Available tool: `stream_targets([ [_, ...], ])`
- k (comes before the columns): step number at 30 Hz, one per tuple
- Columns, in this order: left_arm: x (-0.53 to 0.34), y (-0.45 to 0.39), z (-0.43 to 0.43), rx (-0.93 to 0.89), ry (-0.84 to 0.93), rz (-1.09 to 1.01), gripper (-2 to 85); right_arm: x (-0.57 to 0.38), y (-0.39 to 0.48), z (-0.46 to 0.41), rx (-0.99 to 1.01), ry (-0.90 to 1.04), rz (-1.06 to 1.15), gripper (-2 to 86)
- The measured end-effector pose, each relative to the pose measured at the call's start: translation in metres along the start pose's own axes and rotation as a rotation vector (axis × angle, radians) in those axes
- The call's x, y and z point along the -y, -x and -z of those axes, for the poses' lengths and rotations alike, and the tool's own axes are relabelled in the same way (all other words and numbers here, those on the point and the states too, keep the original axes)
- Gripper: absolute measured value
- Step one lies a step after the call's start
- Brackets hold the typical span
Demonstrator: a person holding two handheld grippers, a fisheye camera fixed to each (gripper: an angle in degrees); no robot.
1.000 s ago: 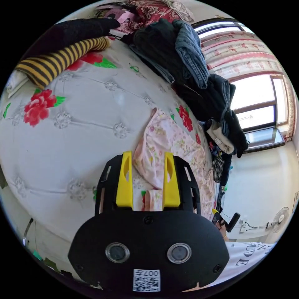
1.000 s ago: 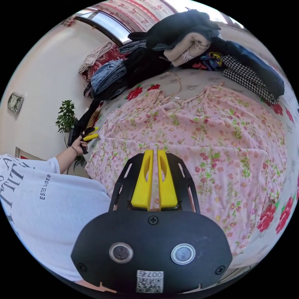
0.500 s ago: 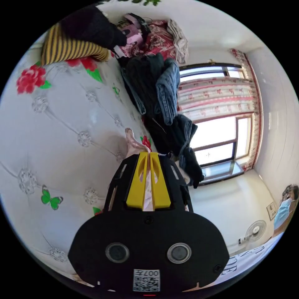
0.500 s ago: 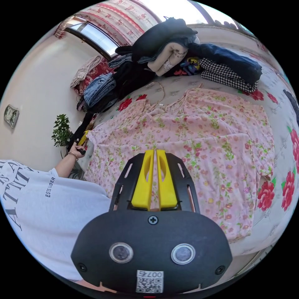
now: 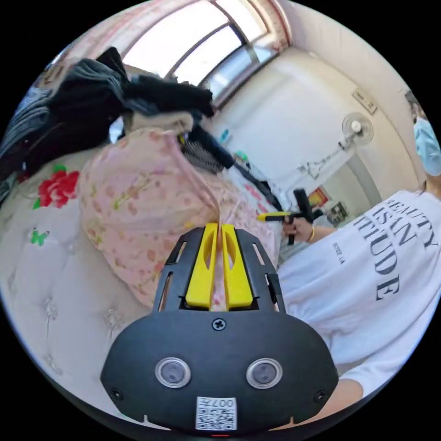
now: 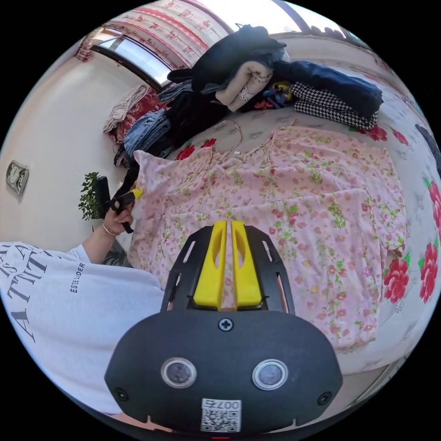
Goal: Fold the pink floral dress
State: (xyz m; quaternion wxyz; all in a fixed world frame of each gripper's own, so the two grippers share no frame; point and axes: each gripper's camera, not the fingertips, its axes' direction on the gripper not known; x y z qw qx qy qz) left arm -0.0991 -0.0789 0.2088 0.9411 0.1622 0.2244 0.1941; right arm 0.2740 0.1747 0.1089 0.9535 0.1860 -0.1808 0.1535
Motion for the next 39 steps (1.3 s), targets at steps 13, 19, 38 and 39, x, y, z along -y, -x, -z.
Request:
stream_targets([
  [13, -0.01, -0.032, -0.069, 0.197, 0.018, 0.003, 8.2, -0.035, -0.096, 0.08, -0.002, -0.264, -0.29, 5.4],
  [19, 0.026, 0.035, -0.058, 0.295, -0.059, 0.124, 8.3, 0.007, -0.057, 0.046, 0.131, -0.168, -0.046, 7.2],
  [38, 0.074, 0.157, -0.131, 0.655, -0.063, 0.406, -0.7, 0.141, 0.053, -0.131, 0.17, 0.179, 0.291, 0.1],
  [39, 0.07, 0.16, -0.126, 0.664, -0.097, 0.436, -0.6, 0.145, 0.05, -0.129, 0.164, 0.168, 0.279, 0.1],
])
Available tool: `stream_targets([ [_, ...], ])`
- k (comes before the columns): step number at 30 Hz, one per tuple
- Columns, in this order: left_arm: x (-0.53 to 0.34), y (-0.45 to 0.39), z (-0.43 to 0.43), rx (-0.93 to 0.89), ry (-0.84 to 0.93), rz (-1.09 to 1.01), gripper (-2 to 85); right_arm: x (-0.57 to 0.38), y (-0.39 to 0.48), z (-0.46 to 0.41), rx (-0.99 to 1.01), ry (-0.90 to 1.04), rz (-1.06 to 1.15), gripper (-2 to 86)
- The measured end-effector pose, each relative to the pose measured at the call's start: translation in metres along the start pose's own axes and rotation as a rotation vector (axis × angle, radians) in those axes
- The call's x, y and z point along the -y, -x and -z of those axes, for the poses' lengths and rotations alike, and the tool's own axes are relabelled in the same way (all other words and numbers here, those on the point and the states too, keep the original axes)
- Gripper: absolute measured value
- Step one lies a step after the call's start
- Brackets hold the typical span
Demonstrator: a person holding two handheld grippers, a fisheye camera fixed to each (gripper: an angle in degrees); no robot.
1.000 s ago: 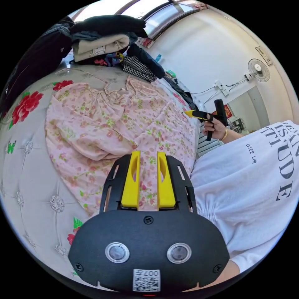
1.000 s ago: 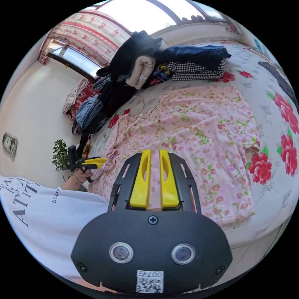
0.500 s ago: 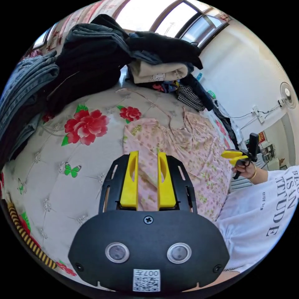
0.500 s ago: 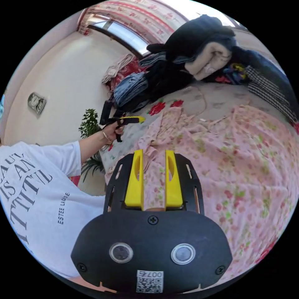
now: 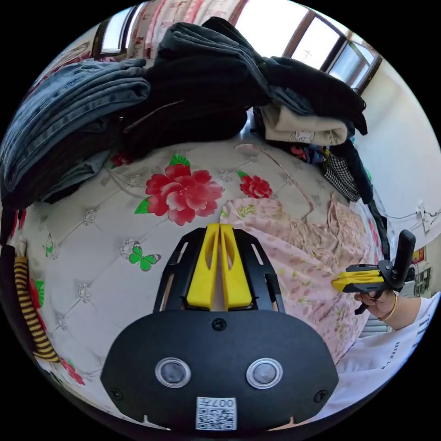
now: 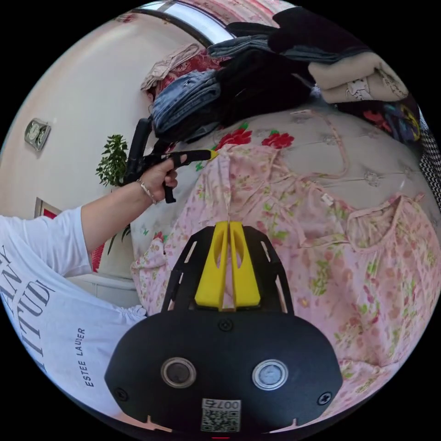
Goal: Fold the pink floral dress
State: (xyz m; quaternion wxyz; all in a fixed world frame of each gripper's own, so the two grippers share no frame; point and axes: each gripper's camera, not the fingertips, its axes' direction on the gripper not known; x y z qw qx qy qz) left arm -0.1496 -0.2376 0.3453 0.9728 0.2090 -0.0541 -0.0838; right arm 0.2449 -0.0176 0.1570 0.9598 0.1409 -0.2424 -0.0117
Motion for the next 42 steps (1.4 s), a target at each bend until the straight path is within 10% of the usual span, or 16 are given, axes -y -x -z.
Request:
stream_targets([
  [12, -0.037, 0.015, 0.022, -0.107, -0.071, 0.08, 4.4, -0.054, -0.079, 0.115, -0.137, -0.208, -0.283, 3.7],
  [19, -0.097, -0.049, 0.042, -0.139, 0.002, -0.088, 3.9, -0.245, -0.146, 0.263, -0.48, -0.497, -0.862, 5.5],
  [28, -0.1, -0.155, -0.009, -0.413, 0.18, -0.269, 4.9, -0.298, -0.179, 0.247, -0.119, -0.722, -1.016, 2.6],
  [34, -0.095, -0.164, -0.004, -0.39, 0.196, -0.277, 4.3, -0.249, -0.134, 0.261, -0.261, -0.711, -0.7, 0.0],
  [42, -0.113, -0.111, 0.015, -0.267, 0.201, -0.101, 3.4, -0.151, 0.032, 0.173, -0.671, -0.009, 0.315, 0.2],
])
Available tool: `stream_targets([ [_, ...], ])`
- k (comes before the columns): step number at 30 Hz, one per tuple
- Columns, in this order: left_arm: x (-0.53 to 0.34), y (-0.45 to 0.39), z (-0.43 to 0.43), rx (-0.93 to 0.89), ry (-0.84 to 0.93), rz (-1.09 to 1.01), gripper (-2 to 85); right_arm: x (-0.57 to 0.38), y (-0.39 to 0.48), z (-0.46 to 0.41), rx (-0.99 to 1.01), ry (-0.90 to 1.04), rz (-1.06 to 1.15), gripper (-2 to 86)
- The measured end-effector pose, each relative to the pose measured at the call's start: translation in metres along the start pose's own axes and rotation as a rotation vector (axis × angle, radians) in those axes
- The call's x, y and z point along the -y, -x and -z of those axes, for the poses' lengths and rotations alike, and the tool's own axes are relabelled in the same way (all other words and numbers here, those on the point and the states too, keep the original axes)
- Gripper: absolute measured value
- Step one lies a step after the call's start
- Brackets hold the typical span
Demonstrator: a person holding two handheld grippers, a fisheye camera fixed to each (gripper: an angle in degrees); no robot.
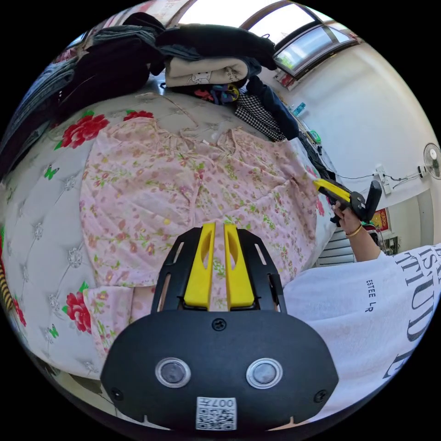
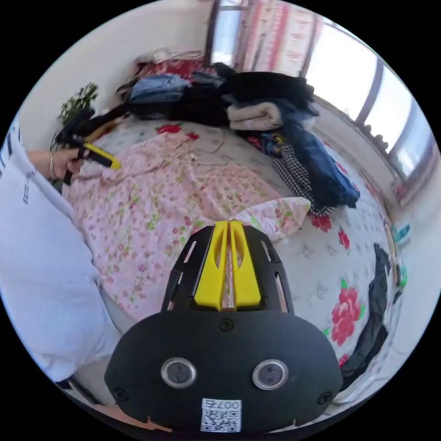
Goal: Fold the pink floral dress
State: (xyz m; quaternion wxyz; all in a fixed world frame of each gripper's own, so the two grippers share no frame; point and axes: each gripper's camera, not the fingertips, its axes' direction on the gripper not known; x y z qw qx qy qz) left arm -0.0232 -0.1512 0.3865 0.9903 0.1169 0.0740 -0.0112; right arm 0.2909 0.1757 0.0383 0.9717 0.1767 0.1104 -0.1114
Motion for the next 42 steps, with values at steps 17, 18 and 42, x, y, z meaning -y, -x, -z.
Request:
stream_targets([
  [17, 0.021, -0.001, 0.001, -0.05, 0.031, -0.015, 3.9, -0.051, -0.14, -0.081, 0.455, -0.207, -1.037, 8.4],
  [18, 0.019, 0.004, 0.007, -0.04, 0.026, 0.001, 3.9, -0.051, -0.144, -0.089, 0.47, -0.204, -1.06, 8.2],
  [42, -0.097, 0.124, 0.096, 0.259, -0.086, 0.447, 4.1, -0.01, 0.011, -0.083, 0.311, 0.157, -0.39, 6.7],
])
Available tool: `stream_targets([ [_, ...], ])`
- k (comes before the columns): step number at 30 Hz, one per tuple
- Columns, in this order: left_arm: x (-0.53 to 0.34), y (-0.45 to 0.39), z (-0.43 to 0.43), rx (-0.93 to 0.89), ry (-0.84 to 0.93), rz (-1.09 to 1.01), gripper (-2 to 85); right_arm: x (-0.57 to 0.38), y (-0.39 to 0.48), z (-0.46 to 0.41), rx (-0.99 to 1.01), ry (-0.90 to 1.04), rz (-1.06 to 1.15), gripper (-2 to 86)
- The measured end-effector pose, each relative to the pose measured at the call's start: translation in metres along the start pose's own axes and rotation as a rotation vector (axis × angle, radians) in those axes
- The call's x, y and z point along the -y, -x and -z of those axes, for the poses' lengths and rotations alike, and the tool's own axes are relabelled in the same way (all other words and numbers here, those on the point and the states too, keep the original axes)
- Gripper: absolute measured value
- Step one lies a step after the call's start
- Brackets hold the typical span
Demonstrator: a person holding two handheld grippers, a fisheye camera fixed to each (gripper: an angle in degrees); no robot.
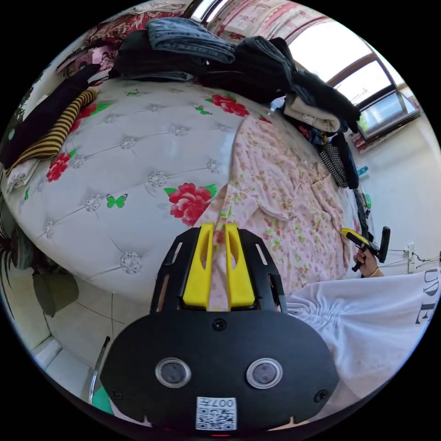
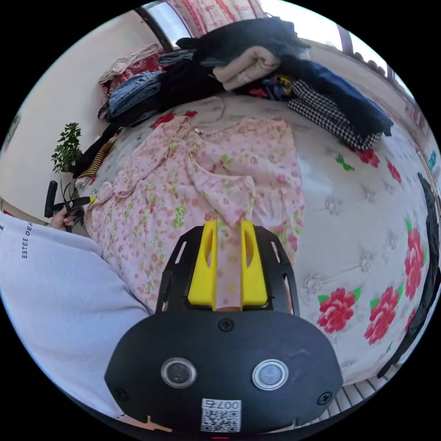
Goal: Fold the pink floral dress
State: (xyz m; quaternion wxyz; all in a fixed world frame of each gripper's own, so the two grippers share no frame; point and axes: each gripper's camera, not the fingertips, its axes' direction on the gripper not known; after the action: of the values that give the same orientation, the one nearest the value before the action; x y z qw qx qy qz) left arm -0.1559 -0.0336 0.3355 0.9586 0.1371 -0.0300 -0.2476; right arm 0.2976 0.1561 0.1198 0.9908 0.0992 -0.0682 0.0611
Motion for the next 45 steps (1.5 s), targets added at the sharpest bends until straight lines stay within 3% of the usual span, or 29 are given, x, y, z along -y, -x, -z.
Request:
stream_targets([
  [4, 0.01, 0.009, -0.002, 0.084, -0.014, 0.062, 1.4, -0.005, -0.002, -0.002, -0.049, 0.026, 0.024, 6.3],
  [6, 0.011, 0.023, 0.008, 0.242, -0.01, 0.172, 0.0, -0.002, -0.007, -0.01, -0.053, 0.073, 0.005, 6.3],
  [8, 0.008, 0.038, 0.019, 0.247, -0.033, 0.219, -0.5, 0.005, -0.014, -0.003, -0.025, 0.054, -0.027, 6.5],
  [13, 0.033, 0.047, 0.054, 0.089, -0.162, 0.141, 0.4, 0.048, -0.033, 0.032, 0.017, -0.152, -0.026, 7.7],
  [19, 0.164, 0.01, 0.027, -0.345, -0.191, -0.052, 8.2, 0.162, -0.075, 0.016, 0.016, -0.135, -0.036, 9.0],
  [26, 0.267, -0.062, -0.045, -0.324, 0.0, -0.194, 13.6, 0.232, -0.125, -0.034, 0.061, -0.023, -0.143, 8.3],
  [28, 0.269, -0.081, -0.057, -0.246, 0.037, -0.221, 12.6, 0.237, -0.125, -0.047, 0.06, 0.024, -0.129, 7.1],
  [30, 0.261, -0.103, -0.061, -0.103, 0.045, -0.299, 0.9, 0.238, -0.119, -0.05, 0.035, 0.024, -0.092, 4.9],
  [31, 0.26, -0.107, -0.063, -0.085, 0.056, -0.315, 0.5, 0.238, -0.114, -0.05, 0.032, 0.032, -0.048, 3.2],
  [34, 0.253, -0.103, -0.051, -0.223, 0.032, -0.321, -0.7, 0.238, -0.111, -0.035, 0.046, 0.026, 0.011, 0.5],
  [40, 0.205, -0.069, 0.037, -0.482, -0.193, -0.31, -1.0, 0.202, -0.112, 0.068, 0.276, -0.26, 0.082, 0.4],
  [43, 0.171, -0.065, 0.068, -0.508, -0.223, -0.368, -1.0, 0.179, -0.111, 0.09, 0.198, -0.327, 0.082, 1.5],
  [45, 0.161, -0.066, 0.069, -0.469, -0.176, -0.353, -1.0, 0.183, -0.114, 0.076, 0.124, -0.268, 0.044, 4.0],
])
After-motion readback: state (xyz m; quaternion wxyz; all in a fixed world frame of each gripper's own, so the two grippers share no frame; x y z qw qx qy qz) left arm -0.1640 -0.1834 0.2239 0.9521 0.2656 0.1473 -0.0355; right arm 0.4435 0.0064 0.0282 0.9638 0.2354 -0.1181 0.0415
